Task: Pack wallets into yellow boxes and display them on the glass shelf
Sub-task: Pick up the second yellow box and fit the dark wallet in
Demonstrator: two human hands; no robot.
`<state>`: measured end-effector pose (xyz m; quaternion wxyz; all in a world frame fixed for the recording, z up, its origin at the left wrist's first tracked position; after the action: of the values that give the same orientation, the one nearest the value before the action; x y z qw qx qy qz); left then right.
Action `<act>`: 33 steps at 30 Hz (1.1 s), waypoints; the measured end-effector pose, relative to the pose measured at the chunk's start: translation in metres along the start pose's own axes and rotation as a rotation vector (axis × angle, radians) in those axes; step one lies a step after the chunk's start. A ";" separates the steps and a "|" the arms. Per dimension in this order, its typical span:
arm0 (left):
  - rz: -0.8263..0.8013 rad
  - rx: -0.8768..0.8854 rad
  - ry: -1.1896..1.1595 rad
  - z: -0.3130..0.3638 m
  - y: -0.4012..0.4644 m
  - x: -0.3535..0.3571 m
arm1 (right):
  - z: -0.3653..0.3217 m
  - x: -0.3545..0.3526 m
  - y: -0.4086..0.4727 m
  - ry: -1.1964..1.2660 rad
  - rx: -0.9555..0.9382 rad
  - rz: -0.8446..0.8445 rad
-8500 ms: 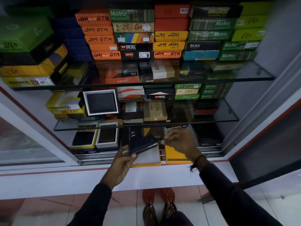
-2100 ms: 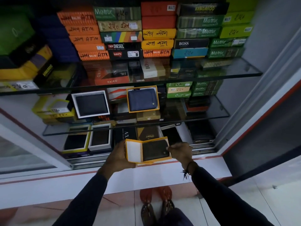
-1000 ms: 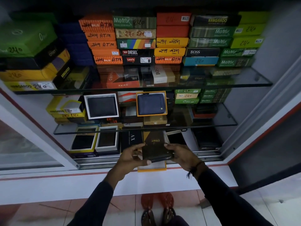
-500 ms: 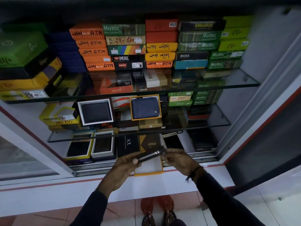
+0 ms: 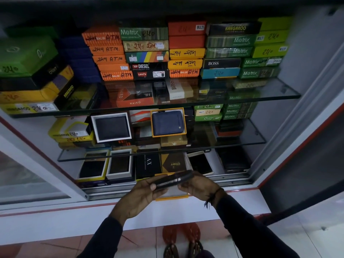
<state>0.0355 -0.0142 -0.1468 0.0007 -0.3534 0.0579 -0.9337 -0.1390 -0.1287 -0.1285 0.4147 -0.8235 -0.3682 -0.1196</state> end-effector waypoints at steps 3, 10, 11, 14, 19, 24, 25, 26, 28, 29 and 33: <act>-0.075 0.005 -0.026 0.000 -0.001 -0.004 | -0.001 -0.003 -0.002 -0.011 -0.068 -0.046; 0.308 0.125 0.048 -0.006 -0.005 -0.038 | -0.022 -0.035 -0.023 -0.064 -0.194 0.141; 0.361 0.133 0.092 -0.008 -0.005 -0.039 | -0.026 -0.035 -0.031 -0.083 -0.245 0.153; 0.515 0.160 0.258 -0.018 0.003 -0.023 | -0.024 -0.007 -0.041 -0.239 -0.377 0.242; 0.479 0.205 0.277 -0.042 0.019 0.007 | 0.007 0.059 -0.034 -0.839 -0.647 0.577; 0.409 0.193 0.197 -0.048 0.007 0.000 | 0.004 0.067 -0.046 -0.993 -0.654 0.595; 0.400 0.178 0.147 -0.047 0.004 -0.004 | -0.003 0.060 -0.051 -0.977 -0.651 0.590; 0.403 0.166 0.077 -0.046 0.000 -0.009 | -0.013 0.051 -0.057 -0.938 -0.644 0.577; 0.391 0.165 -0.037 -0.040 -0.009 -0.018 | -0.034 0.028 -0.071 -0.739 -0.629 0.485; 0.369 0.164 -0.065 -0.037 -0.014 -0.020 | -0.044 0.016 -0.077 -0.606 -0.610 0.422; 0.198 0.134 -0.113 -0.032 -0.017 -0.004 | -0.055 -0.012 -0.079 -0.423 -0.410 0.290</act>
<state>0.0185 0.0059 -0.1715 0.1198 -0.3972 0.0297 -0.9094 -0.1966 -0.1471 -0.0527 0.1674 -0.9402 -0.2935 0.0428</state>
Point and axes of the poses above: each hand's wrist, its own y-axis towards the middle knuckle, its own x-axis out of the palm, z = x × y, the point moved 4 cm from there along y, towards the middle knuckle, and after that the axes turned 8 degrees about x, right-handed, at the moved point
